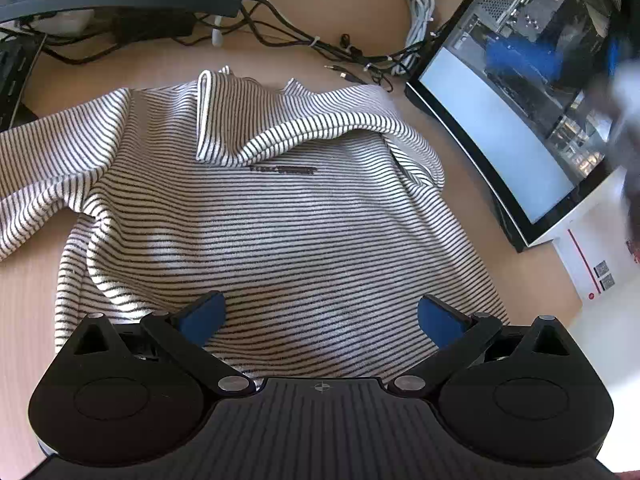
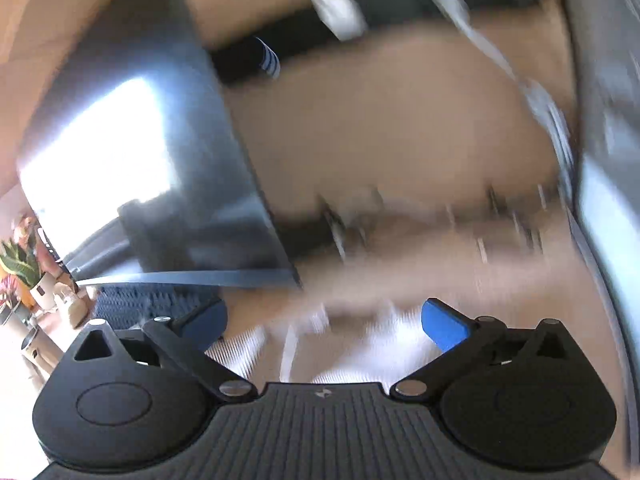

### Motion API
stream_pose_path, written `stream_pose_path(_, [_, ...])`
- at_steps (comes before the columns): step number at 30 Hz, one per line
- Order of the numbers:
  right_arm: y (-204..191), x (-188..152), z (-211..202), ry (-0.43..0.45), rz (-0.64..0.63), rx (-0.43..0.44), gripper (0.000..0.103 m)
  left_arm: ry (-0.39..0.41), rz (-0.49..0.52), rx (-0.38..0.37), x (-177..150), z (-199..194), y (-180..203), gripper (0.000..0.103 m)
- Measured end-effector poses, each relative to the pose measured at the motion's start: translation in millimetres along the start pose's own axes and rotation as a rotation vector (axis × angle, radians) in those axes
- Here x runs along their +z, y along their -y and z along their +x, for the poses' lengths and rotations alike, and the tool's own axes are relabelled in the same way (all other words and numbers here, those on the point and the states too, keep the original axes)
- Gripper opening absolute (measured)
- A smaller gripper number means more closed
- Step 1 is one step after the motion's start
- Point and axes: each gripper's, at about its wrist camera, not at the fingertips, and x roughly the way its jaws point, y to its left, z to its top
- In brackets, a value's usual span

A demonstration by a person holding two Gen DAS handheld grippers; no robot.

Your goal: Fold clothes

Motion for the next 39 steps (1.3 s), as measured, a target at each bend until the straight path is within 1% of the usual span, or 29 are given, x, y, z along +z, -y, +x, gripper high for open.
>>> stream_pose_path(2, [24.5, -31.2, 10.1, -0.069, 0.093, 0.001, 0.103, -0.006, 0.0, 0.004, 1.2, 0.7, 0.5, 0.103])
stream_pose_path(4, [40.7, -57.2, 16.1, -0.112, 0.166, 0.011, 0.103, -0.016, -0.012, -0.001, 3.8, 0.6, -1.2, 0.103])
stream_pose_path(5, [48.5, -70.1, 18.8, -0.132, 0.202, 0.017, 0.103, -0.025, -0.032, -0.012, 6.4, -0.1, -3.6, 0.103])
stream_pose_path(7, [57.5, -93.2, 17.9, -0.15, 0.26, 0.022, 0.103, -0.032, -0.118, -0.045, 14.7, -2.3, -14.9, 0.103])
stream_pose_path(9, [66.6, -112.5, 16.3, -0.155, 0.309, 0.019, 0.103, 0.009, -0.172, -0.033, 27.8, -7.0, -24.8, 0.103])
stream_pose_path(10, [71.5, -120.6, 17.0, -0.15, 0.338, 0.017, 0.103, 0.029, -0.199, -0.027, 34.4, -9.3, -29.8, 0.101])
stream_pose_path(12, [77.9, -131.0, 14.2, -0.098, 0.356, 0.043, 0.103, 0.068, -0.188, 0.015, 53.4, -10.8, -32.8, 0.09])
stream_pose_path(13, [79.0, -133.3, 13.0, -0.085, 0.355, 0.051, 0.103, 0.069, -0.172, 0.039, 63.4, -6.0, -32.1, 0.086])
stream_pose_path(16, [75.3, -136.2, 14.0, -0.074, 0.328, 0.052, 0.103, 0.063, -0.124, 0.115, 90.5, 12.7, -28.8, 0.086])
stream_pose_path(18, [72.2, -136.9, 14.7, -0.069, 0.303, 0.044, 0.103, 0.048, -0.093, 0.172, 104.4, 30.8, -25.1, 0.084])
stream_pose_path(19, [70.2, -137.8, 14.5, -0.067, 0.282, 0.041, 0.103, 0.036, -0.072, 0.195, 108.9, 39.3, -24.3, 0.074])
stream_pose_path(20, [68.7, -138.8, 13.7, -0.065, 0.262, 0.039, 0.103, 0.025, -0.049, 0.218, 111.8, 46.8, -21.8, 0.058])
stream_pose_path(21, [69.2, -140.3, 10.4, -0.061, 0.246, 0.038, 0.103, 0.015, -0.023, 0.239, 113.2, 53.7, -18.6, 0.051])
stream_pose_path(22, [68.3, -141.8, 10.0, -0.055, 0.231, 0.039, 0.103, 0.023, 0.009, 0.256, 113.1, 55.7, -13.2, 0.036])
stream_pose_path(23, [67.4, -143.3, 9.6, -0.049, 0.216, 0.039, 0.103, 0.03, 0.04, 0.273, 113.0, 57.7, -7.7, 0.013])
stream_pose_path(24, [66.7, -144.5, 8.8, -0.044, 0.204, 0.04, 0.103, 0.042, 0.074, 0.283, 113.3, 55.9, -2.2, 0.006])
stream_pose_path(27, [63.9, -146.4, 7.5, -0.036, 0.17, 0.038, 0.103, 0.098, 0.167, 0.305, 113.9, 44.1, 11.9, 0.006])
stream_pose_path(29, [62.4, -146.8, 8.1, -0.037, 0.154, 0.034, 0.103, 0.146, 0.201, 0.317, 117.1, 29.7, 17.9, 0.006])
stream_pose_path(31, [61.7, -147.5, 9.4, -0.034, 0.145, 0.03, 0.103, 0.206, 0.21, 0.328, 121.6, 11.1, 21.1, 0.006])
stream_pose_path(34, [59.5, -149.6, 9.9, -0.026, 0.126, 0.02, 0.103, 0.287, 0.194, 0.36, 128.1, -16.2, 18.3, 0.006])
stream_pose_path(39, [53.8, -151.2, 11.4, -0.024, 0.089, -0.003, 0.103, 0.315, 0.146, 0.439, 129.0, -37.7, -3.5, 0.006])
